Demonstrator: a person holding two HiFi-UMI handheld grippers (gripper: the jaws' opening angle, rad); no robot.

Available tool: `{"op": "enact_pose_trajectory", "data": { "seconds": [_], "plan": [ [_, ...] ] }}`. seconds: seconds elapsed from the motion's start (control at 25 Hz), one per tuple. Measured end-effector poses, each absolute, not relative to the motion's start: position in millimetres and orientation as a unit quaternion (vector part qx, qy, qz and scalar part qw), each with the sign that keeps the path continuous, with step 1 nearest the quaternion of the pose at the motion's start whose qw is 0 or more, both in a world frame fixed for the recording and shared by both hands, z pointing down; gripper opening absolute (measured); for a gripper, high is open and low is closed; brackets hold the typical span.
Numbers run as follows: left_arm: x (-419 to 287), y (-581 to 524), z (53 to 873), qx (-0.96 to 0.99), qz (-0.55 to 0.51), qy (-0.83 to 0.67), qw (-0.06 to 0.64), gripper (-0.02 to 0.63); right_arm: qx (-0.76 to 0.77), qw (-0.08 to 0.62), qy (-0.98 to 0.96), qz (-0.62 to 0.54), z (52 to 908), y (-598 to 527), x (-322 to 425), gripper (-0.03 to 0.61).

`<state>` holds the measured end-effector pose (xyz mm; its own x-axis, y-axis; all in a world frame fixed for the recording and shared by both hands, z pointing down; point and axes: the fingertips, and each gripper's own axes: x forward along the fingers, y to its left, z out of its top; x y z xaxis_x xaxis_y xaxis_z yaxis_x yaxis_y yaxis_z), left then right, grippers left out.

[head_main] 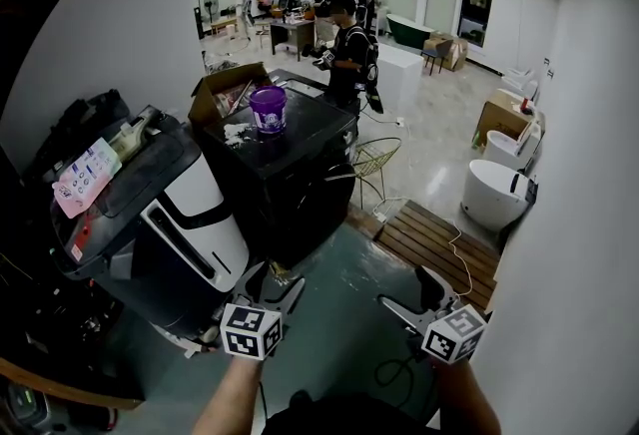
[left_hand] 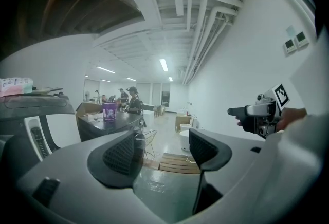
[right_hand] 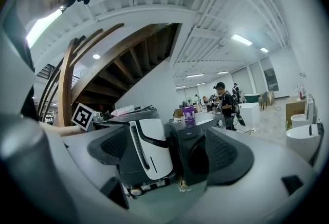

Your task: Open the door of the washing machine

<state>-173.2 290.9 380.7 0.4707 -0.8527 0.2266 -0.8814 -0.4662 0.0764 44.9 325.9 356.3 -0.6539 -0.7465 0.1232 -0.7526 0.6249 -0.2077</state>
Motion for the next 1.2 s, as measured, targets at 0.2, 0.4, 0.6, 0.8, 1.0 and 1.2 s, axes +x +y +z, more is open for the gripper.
{"op": "enact_pose_trajectory", "data": {
  "seconds": [0.2,0.4,0.6,0.8,1.0,1.2],
  "plan": [
    [-180,293,382,0.852,0.076,-0.509,0.093,0.370,0.420,0.007,-0.899,0.123,357,326,39,0.511],
    [-197,298,383,0.852,0.078,-0.510,0.093,0.380,0.414,0.014,-0.901,0.130,363,328,18,0.519],
    [-228,302,387,0.848,0.079,-0.516,0.096,0.380,0.408,0.017,-0.903,0.133,365,329,-12,0.518],
    [-260,310,395,0.849,0.085,-0.513,0.098,0.382,0.415,0.011,-0.900,0.134,367,334,-40,0.518],
    [-281,313,402,0.850,0.082,-0.509,0.108,0.382,0.408,0.025,-0.901,0.148,380,346,-68,0.518],
    [-284,302,407,0.851,0.072,-0.507,0.115,0.380,0.403,0.035,-0.901,0.157,388,341,-79,0.518]
  ]
}}
